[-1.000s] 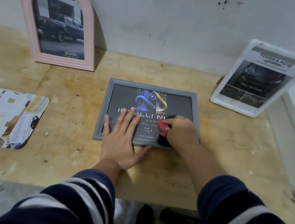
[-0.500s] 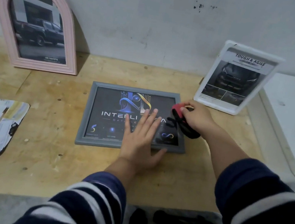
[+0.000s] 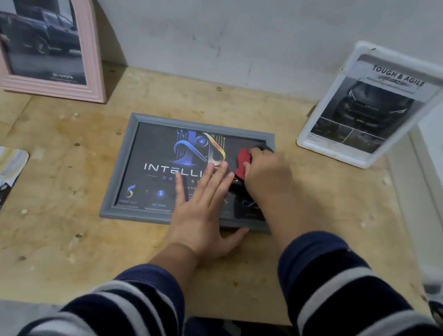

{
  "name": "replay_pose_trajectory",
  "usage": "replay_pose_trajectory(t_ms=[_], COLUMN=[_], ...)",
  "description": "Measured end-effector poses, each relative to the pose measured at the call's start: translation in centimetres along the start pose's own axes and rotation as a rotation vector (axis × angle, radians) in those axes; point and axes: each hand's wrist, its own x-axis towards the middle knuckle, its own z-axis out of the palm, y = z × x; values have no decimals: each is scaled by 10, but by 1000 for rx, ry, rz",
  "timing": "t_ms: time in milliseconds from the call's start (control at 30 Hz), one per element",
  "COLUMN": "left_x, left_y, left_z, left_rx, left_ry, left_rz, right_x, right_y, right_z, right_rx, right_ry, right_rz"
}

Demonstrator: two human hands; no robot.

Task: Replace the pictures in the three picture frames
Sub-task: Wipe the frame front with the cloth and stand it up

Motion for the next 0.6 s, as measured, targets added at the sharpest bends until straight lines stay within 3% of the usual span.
replay_pose_trajectory(t_ms=[200, 400, 500, 600], left_x=[1, 1, 1, 0], left_y=[1, -1, 1, 2], left_z=[-3, -2, -3, -3], left_rx=[21, 64, 66, 40], left_ry=[2, -35, -17, 15], left_rz=[-12, 2, 19, 40], right_x=[-46, -66, -57, -36], right_y=[-6, 3, 15, 28], right_z=[-20, -42, -65, -78], right_rx=[27, 113, 296, 594], right_ry=[-87, -342, -526, -412], right_rz=[28, 140, 176, 326])
